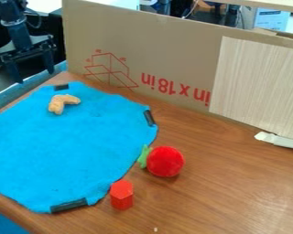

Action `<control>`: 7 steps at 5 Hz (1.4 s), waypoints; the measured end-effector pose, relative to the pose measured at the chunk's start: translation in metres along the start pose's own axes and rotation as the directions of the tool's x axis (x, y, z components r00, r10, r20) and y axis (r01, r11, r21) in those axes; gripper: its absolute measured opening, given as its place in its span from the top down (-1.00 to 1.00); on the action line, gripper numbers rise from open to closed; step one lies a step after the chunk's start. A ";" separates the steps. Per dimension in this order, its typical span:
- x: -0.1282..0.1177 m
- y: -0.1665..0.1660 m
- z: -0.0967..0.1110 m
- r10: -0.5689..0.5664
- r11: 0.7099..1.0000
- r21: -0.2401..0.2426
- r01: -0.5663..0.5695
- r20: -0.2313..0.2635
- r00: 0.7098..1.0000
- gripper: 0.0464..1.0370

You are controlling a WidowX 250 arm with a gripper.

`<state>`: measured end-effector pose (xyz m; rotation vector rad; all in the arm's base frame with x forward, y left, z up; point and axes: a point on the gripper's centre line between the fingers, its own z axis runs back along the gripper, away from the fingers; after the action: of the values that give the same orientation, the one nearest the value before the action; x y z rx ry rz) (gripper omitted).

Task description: Move the orange toy beside the tomato

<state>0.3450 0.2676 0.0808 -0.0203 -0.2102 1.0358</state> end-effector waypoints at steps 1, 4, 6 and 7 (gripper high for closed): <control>-0.007 0.003 -0.020 -0.001 1.000 0.017 0.002 -0.044 0.999 -0.93; -0.042 -0.014 -0.041 -0.190 0.981 -0.023 0.190 0.019 0.982 -0.93; -0.046 -0.029 -0.044 -0.231 0.973 0.005 0.231 0.051 0.972 -0.93; -0.040 -0.030 -0.046 -0.221 0.975 0.019 0.221 0.057 0.974 -0.93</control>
<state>0.3592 0.2213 0.0329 0.0437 -0.2536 0.8161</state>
